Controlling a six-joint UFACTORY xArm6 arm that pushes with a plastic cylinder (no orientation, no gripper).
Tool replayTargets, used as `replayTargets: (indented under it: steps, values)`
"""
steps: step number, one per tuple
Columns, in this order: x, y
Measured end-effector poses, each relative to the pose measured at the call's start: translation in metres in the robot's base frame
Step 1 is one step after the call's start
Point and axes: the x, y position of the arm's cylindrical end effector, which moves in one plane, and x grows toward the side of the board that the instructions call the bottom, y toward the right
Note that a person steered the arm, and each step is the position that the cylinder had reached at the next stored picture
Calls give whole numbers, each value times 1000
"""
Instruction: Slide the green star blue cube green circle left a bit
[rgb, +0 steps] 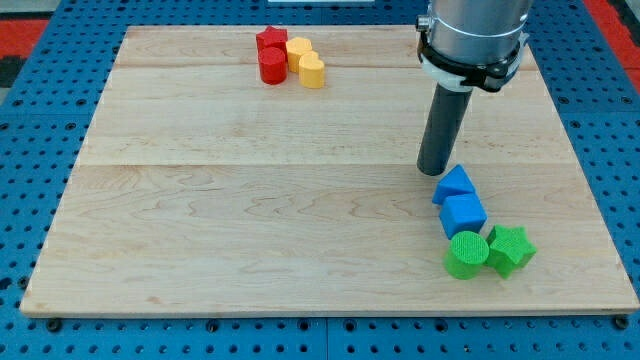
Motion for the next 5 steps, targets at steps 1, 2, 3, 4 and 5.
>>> replayTargets:
  steps: [1,2,3,4,5]
  values:
    - [0,9]
    - [0,5]
    - [2,-5]
    - [-25,-10]
    - [-19,-24]
